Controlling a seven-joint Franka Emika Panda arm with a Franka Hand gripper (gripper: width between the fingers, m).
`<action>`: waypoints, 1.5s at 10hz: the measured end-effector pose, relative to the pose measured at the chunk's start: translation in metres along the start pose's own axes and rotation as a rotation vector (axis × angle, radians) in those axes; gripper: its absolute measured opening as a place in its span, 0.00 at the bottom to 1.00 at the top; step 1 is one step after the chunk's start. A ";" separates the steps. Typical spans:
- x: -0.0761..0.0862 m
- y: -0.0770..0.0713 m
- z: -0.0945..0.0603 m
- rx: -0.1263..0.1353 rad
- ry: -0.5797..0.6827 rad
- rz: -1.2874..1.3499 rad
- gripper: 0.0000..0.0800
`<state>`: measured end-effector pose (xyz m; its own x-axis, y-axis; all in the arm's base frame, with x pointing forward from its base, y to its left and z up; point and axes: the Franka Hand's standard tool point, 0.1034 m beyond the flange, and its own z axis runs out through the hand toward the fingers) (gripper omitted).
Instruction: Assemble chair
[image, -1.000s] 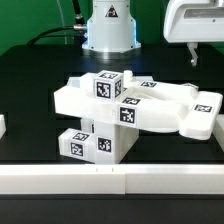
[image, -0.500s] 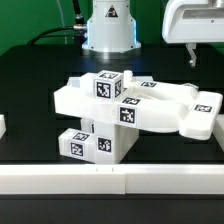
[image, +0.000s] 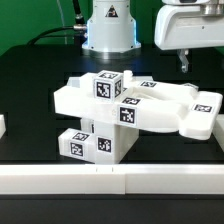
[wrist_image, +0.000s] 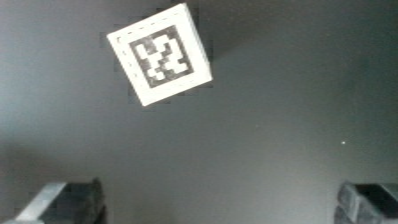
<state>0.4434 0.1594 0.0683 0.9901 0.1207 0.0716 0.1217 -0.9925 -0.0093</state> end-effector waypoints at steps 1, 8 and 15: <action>-0.001 0.000 0.000 -0.001 -0.001 0.000 0.81; -0.028 0.013 0.035 -0.042 0.000 -0.114 0.81; -0.034 0.026 0.053 -0.066 -0.014 -0.100 0.81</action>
Offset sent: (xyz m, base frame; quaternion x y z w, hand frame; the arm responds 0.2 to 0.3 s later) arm -0.0238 -0.0012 -0.0239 -0.0223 0.0031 -0.1273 0.9916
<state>0.4167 0.1301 0.0126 0.9742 0.2188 0.0546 0.2154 -0.9745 0.0631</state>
